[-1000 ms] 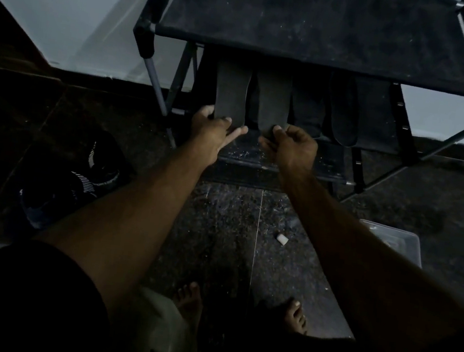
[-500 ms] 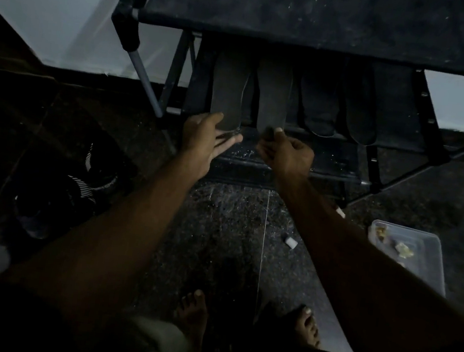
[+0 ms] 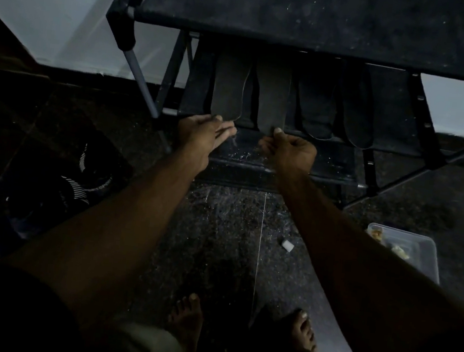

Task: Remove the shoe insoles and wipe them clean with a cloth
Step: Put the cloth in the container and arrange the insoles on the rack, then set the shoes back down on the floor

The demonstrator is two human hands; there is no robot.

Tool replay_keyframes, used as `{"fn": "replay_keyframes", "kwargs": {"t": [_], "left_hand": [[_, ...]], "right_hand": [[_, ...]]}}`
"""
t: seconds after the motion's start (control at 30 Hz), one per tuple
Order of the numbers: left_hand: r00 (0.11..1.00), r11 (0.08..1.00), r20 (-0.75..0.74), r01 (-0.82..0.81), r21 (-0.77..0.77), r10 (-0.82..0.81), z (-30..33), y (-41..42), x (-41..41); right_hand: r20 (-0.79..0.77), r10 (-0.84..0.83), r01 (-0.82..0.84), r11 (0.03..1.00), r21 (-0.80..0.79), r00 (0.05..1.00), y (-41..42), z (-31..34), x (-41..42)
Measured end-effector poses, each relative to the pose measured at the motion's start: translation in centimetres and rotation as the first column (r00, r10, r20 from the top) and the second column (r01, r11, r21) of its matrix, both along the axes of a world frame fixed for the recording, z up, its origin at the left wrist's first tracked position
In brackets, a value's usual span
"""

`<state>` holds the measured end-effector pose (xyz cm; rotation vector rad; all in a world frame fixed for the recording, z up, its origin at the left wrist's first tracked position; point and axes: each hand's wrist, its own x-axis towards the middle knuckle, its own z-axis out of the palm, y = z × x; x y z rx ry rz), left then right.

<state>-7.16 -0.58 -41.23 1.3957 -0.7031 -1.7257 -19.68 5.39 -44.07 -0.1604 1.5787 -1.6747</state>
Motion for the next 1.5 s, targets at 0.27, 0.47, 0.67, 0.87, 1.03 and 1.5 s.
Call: {"fn": "replay_keyframes", "kwargs": {"t": [0.27,0.47,0.67,0.87,1.03,1.5], "left_hand": [[1.000,1.000,0.022,0.002,-0.009,-0.002,-0.4,-0.2,-0.2],[0.999,1.000,0.032,0.003,-0.003,-0.003,-0.8,-0.2,-0.4],[0.999,1.000,0.032,0.002,-0.007,-0.002,-0.9,-0.2,-0.5],[1.000,1.000,0.024,0.011,-0.019,-0.011,-1.2,-0.1,-0.4],[0.999,0.999,0.038,0.009,-0.046,-0.007,-1.6,0.0,0.1],[0.967,0.989,0.246,0.096,-0.113,-0.065,3.5,5.2,6.1]], "right_hand": [[0.010,-0.023,0.023,1.000,0.008,1.000,-0.4,-0.2,-0.3],[-0.001,-0.036,0.036,0.999,0.018,0.999,-0.6,-0.3,-0.4],[0.047,-0.047,0.047,0.999,0.011,0.998,-0.9,-0.4,-0.5],[0.094,-0.062,0.063,0.998,-0.001,0.994,-0.9,0.0,-0.3],[0.020,-0.037,0.037,0.999,0.002,0.999,-0.3,0.1,0.0],[-0.086,0.105,-0.097,0.990,0.100,0.991,4.8,5.1,3.0]]}}
